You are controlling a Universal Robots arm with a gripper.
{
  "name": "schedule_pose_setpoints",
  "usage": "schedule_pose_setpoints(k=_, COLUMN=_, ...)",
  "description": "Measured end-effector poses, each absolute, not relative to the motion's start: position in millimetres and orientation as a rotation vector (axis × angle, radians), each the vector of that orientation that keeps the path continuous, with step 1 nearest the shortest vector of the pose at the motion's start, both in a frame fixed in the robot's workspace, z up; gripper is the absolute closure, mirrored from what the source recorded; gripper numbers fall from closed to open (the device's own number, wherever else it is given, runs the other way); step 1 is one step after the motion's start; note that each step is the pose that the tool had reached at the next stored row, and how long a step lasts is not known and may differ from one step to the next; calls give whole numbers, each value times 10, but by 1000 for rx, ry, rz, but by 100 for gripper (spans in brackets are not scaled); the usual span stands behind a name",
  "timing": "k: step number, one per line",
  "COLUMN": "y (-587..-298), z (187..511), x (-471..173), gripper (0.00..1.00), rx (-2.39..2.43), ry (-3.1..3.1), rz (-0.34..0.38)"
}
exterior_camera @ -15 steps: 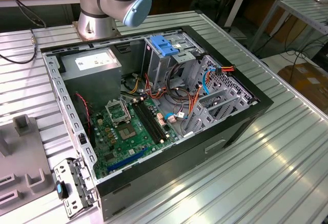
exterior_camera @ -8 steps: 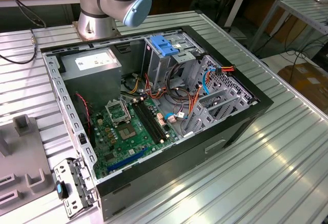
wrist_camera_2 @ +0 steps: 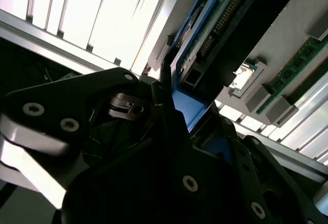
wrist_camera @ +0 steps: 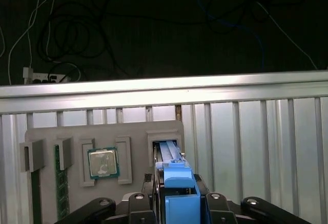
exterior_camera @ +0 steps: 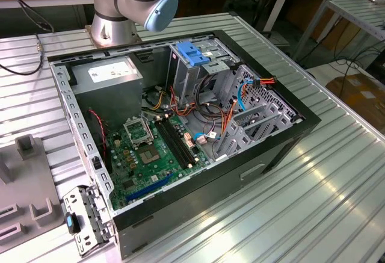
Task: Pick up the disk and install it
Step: 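Pick up the disk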
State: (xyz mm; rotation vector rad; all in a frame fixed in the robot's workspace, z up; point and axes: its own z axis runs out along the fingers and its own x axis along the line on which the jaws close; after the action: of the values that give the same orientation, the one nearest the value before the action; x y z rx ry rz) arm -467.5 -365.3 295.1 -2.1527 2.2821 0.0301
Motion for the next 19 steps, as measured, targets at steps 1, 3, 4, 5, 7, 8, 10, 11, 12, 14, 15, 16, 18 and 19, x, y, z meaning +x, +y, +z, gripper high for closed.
schedule_pose_setpoints(k=1, y=-3653, z=2951, x=-4675, gripper=59, rx=-2153, ry=2282, rz=30)
schedule_pose_setpoints(k=3, y=-3653, z=2951, x=-4676, gripper=61, rx=-2153, ry=2282, rz=30)
schedule_pose_setpoints(k=4, y=-3653, z=2951, x=-4675, gripper=63, rx=-2153, ry=2282, rz=30)
schedule_pose_setpoints(k=5, y=-3653, z=2951, x=-4676, gripper=63, rx=-2153, ry=2282, rz=30)
schedule_pose_setpoints(k=7, y=-3653, z=2951, x=-4676, gripper=63, rx=-2153, ry=2282, rz=30)
schedule_pose_setpoints(k=8, y=-3653, z=2950, x=-4676, gripper=63, rx=-2153, ry=2282, rz=30)
schedule_pose_setpoints(k=10, y=-3653, z=2950, x=-4676, gripper=63, rx=-2153, ry=2282, rz=30)
schedule_pose_setpoints(k=11, y=-3653, z=2950, x=-4676, gripper=63, rx=-2153, ry=2282, rz=30)
schedule_pose_setpoints(k=12, y=-3653, z=2950, x=-4675, gripper=63, rx=-2155, ry=2280, rz=30)
schedule_pose_setpoints(k=14, y=-3655, z=2950, x=-4676, gripper=63, rx=-2201, ry=2237, rz=30)
schedule_pose_setpoints(k=15, y=-3655, z=2964, x=-4676, gripper=63, rx=-2202, ry=2236, rz=30)
schedule_pose_setpoints(k=16, y=-3655, z=2990, x=-4676, gripper=63, rx=-2202, ry=2236, rz=30)
schedule_pose_setpoints(k=18, y=-3655, z=3004, x=-4676, gripper=63, rx=-2202, ry=2236, rz=30)
schedule_pose_setpoints(k=19, y=-3655, z=3007, x=-4676, gripper=63, rx=-2202, ry=2236, rz=30)
